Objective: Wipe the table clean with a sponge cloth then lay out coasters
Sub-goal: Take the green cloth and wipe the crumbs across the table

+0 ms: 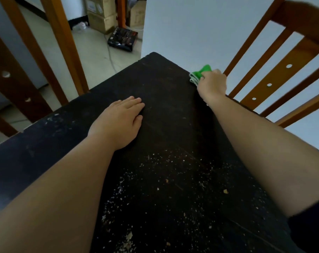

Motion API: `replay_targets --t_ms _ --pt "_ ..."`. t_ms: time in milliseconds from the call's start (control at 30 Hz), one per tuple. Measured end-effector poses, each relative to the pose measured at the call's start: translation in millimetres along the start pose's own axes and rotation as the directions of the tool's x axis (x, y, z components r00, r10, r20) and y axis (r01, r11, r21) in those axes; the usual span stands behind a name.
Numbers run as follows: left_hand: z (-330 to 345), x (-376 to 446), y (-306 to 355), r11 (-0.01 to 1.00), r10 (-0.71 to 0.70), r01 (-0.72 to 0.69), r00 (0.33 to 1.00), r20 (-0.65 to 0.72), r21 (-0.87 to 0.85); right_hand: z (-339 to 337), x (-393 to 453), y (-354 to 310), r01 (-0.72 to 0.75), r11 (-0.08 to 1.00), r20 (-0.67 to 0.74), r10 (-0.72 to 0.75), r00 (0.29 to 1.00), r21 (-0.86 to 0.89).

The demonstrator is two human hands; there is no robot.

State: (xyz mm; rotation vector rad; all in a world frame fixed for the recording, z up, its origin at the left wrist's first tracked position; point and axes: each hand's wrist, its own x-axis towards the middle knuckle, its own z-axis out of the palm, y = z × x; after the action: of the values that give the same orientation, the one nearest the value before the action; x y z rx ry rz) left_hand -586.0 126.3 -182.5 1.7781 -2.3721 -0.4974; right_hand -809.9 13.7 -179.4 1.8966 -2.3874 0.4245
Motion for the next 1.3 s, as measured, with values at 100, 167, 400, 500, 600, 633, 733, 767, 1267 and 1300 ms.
replay_targets --t_ms 100,167,400,500,600,633,733,767,1267,1300 --pt "0 1 1 1.0 0.006 -0.006 1.0 0.004 -0.005 4 -17 -27 0.178 0.981 0.029 -0.181 0.983 0.075" --pt "-1 1 1 1.0 0.008 -0.008 1.0 0.008 0.004 6 -45 -33 0.323 0.937 0.023 -0.329 0.944 0.129" --pt "-1 -2 2 0.999 0.012 -0.013 1.0 0.017 0.04 -54 -144 1 0.533 0.781 0.225 -0.612 0.758 0.327" --pt "1 -3 4 0.998 0.01 -0.012 1.0 0.023 0.06 -62 -127 17 0.371 0.892 0.18 -0.422 0.889 0.257" --pt "0 -3 5 0.998 0.005 -0.006 1.0 0.021 0.065 -49 -123 14 0.23 0.966 0.147 -0.246 0.958 0.114" --pt "-1 -4 5 0.997 0.003 -0.005 1.0 0.026 0.077 -45 -131 12 0.243 0.967 0.145 -0.252 0.957 0.076" --pt "-3 -6 7 0.991 0.004 -0.011 0.999 0.049 0.13 -48 -172 1 0.349 0.929 0.175 -0.367 0.914 0.123" --pt "-3 -6 8 0.99 -0.006 -0.003 0.998 0.06 0.142 -52 -189 -1 0.396 0.907 0.157 -0.416 0.896 0.144" --pt "-15 16 93 0.961 -0.083 0.02 0.972 0.219 0.277 -85 -68 136 -0.122 0.978 0.119 0.102 0.988 0.167" --pt "-8 21 100 0.969 -0.032 -0.035 0.964 0.266 0.243 -81 -58 141 -0.093 0.985 0.101 0.079 0.992 0.144"
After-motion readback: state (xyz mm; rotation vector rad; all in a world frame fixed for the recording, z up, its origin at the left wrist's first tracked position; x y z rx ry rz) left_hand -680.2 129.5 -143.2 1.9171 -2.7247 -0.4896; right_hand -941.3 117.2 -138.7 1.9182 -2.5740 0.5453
